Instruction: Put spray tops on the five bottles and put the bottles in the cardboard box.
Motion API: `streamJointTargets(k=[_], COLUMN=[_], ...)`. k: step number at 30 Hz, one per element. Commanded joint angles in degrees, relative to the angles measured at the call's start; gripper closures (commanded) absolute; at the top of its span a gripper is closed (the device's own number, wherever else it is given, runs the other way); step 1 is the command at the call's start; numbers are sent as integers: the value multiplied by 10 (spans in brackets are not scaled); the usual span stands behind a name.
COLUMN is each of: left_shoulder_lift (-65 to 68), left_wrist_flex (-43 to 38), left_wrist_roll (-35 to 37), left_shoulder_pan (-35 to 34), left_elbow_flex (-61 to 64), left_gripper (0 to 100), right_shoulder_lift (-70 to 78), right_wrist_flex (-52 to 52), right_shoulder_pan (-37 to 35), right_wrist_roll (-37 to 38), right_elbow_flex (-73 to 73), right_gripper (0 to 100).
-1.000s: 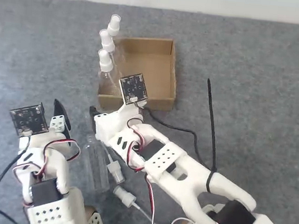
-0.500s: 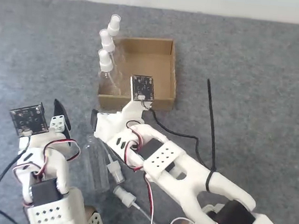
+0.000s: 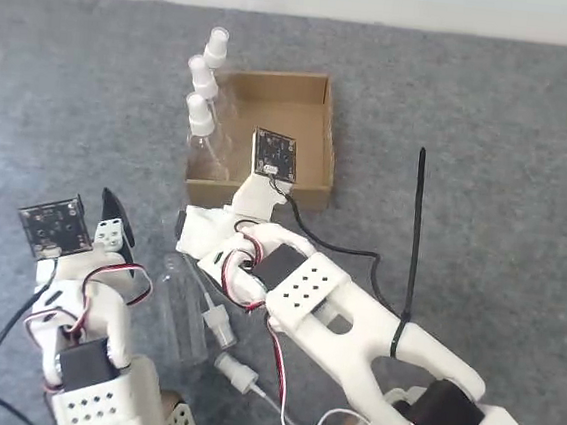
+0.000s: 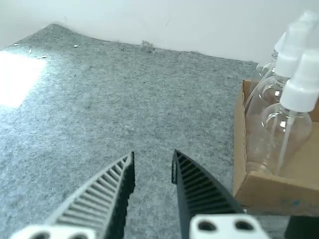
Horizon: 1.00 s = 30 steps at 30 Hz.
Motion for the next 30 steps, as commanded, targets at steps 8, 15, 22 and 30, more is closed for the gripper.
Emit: streamJointTargets(k=[8, 15, 22, 30], left_shoulder_lift=[-9, -9, -9, -9], left_wrist_flex=[-19, -19, -19, -19], left_wrist_roll=[-5, -5, -5, -5], left_shoulder_pan=[-4, -4, -4, -4], left_elbow_flex=[-3, -3, -3, -3], left_gripper=[880, 880, 880, 880], right_shoulder_lift=[108, 161, 207, 255], right_wrist_flex=[135, 151, 152, 156], right_shoulder_pan=[8, 32, 33, 55], right_wrist_roll=[-51, -78, -80, -81], right_elbow_flex=[-208, -265, -292, -325], right_gripper=[712, 712, 712, 713])
